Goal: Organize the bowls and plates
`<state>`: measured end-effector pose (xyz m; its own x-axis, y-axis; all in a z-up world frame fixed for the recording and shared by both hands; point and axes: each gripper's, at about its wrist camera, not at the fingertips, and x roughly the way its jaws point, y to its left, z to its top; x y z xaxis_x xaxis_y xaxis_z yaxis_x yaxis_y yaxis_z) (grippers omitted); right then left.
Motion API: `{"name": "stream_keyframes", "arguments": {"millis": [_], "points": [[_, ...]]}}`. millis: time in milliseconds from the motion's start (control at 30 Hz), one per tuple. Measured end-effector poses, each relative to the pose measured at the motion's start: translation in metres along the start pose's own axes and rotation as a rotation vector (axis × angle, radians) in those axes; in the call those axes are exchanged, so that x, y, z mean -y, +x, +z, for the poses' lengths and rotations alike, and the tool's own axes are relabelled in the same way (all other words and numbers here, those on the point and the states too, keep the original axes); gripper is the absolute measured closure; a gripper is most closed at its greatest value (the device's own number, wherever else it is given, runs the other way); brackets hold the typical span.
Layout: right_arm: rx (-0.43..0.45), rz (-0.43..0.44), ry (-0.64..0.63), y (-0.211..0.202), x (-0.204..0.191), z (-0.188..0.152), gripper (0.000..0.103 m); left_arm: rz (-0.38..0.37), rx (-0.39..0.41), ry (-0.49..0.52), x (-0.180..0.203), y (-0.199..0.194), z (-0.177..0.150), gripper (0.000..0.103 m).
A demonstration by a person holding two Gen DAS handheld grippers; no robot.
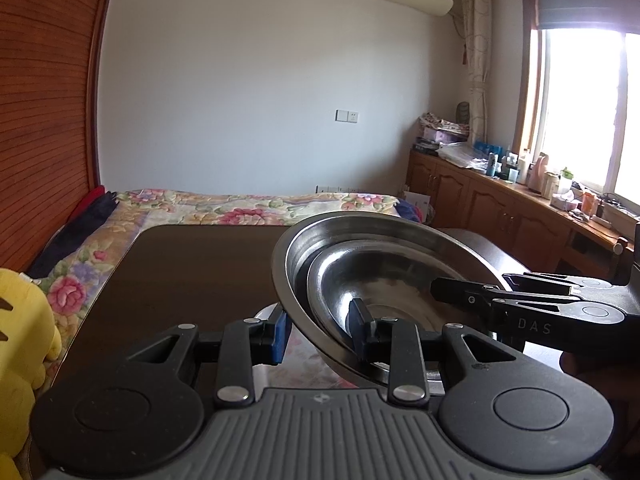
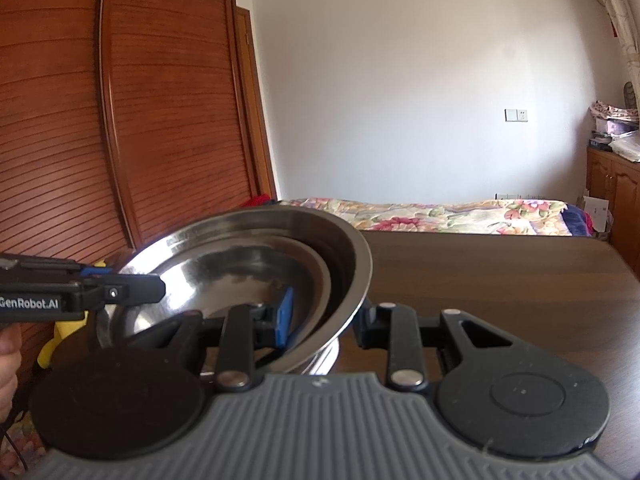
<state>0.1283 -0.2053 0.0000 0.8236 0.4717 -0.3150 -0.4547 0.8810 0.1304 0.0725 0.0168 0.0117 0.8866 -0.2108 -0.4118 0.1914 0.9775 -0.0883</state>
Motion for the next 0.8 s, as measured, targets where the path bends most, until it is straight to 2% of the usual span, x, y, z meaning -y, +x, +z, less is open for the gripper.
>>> {"name": "stream_keyframes", "arguments": {"millis": [800], "points": [[-0.071, 0.015, -0.009, 0.016, -0.017, -0.015, 0.07, 0.031, -0.069, -0.033, -0.017, 0.01, -0.018, 0.07]]}}
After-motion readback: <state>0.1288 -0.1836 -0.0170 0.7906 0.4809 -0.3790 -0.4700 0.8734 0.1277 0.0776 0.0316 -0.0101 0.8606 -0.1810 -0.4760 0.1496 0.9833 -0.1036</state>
